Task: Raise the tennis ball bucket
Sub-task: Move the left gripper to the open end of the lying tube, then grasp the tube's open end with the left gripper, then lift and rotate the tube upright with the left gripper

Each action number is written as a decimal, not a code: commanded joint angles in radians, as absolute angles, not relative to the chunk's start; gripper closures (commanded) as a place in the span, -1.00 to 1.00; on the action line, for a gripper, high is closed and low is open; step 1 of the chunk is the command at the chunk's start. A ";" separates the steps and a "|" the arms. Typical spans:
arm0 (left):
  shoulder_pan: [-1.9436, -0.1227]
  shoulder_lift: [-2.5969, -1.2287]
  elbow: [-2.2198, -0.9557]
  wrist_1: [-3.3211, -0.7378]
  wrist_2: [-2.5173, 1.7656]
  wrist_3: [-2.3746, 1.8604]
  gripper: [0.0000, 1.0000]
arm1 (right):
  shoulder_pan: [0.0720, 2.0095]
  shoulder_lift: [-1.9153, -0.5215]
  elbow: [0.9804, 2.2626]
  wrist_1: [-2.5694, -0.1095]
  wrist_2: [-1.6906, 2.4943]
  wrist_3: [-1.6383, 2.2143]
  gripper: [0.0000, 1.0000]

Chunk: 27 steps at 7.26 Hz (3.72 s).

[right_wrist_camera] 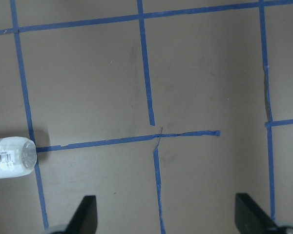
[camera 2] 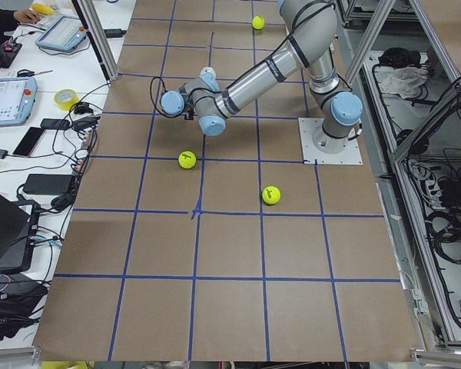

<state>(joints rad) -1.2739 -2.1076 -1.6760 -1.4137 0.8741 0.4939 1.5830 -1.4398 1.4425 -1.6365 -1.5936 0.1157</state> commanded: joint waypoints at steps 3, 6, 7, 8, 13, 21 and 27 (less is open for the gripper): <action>-1.281 -2.141 -1.677 -1.552 0.859 0.531 -1.00 | 1.586 -1.523 1.514 -1.652 -1.589 0.117 -1.00; -1.366 -2.140 -1.669 -1.548 0.767 0.471 -0.85 | 1.586 -1.566 1.517 -1.654 -1.591 0.109 -1.00; -1.367 -2.141 -1.654 -1.549 0.769 0.471 -0.52 | 1.586 -1.572 1.522 -1.652 -1.589 0.112 -1.00; -1.367 -2.141 -1.654 -1.549 0.776 0.477 0.06 | 1.586 -1.578 1.534 -1.655 -1.585 0.115 -1.00; -1.405 -2.048 -1.609 -1.526 0.841 0.254 1.00 | 1.585 -1.583 1.545 -1.640 -1.586 0.115 -1.00; -1.742 -2.061 -1.286 -1.249 1.569 -0.088 1.00 | 1.580 -1.594 1.566 -1.638 -1.586 0.117 -1.00; -1.758 -2.092 -1.288 -1.307 1.583 -0.092 1.00 | 1.582 -1.594 1.569 -1.638 -1.585 0.115 -1.00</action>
<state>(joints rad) -1.7574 -2.0874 -1.2845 -1.3083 1.5820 -0.0860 1.5814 -1.5937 1.5688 -1.6383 -1.5847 0.1151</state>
